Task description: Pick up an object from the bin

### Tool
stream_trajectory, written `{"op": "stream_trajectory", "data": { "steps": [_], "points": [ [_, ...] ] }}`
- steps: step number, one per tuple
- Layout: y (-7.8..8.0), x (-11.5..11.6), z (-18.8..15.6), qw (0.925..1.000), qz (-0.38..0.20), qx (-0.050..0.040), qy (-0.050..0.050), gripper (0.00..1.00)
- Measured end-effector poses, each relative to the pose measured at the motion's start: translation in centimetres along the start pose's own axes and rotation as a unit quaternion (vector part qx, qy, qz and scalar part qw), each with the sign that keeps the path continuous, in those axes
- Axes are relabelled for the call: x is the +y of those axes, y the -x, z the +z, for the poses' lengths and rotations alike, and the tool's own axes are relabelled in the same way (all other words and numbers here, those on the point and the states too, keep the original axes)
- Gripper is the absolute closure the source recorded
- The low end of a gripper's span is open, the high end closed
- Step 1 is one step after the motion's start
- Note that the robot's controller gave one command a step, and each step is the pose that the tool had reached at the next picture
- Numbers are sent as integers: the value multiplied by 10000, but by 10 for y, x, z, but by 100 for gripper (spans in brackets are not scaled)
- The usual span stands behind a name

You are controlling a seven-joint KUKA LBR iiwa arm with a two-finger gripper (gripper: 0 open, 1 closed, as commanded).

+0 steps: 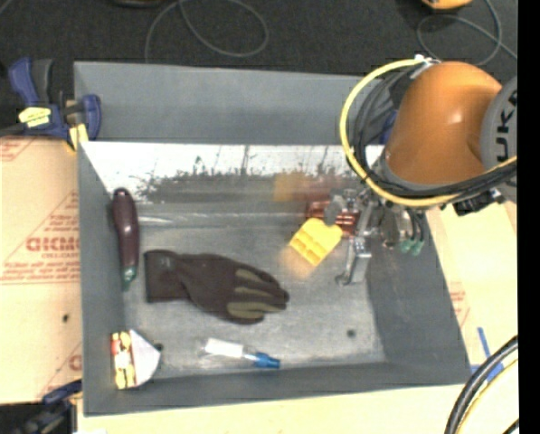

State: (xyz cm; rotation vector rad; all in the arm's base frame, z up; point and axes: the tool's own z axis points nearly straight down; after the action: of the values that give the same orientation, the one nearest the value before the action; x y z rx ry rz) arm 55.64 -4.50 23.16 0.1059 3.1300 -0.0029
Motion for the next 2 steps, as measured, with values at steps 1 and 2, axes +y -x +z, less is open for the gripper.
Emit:
{"op": "stream_trajectory", "data": {
  "steps": [1,2],
  "points": [
    [10,32,20,9986,-530,4,-3,0],
    [47,40,61,10000,-58,-48,12,0]
  ]
}}
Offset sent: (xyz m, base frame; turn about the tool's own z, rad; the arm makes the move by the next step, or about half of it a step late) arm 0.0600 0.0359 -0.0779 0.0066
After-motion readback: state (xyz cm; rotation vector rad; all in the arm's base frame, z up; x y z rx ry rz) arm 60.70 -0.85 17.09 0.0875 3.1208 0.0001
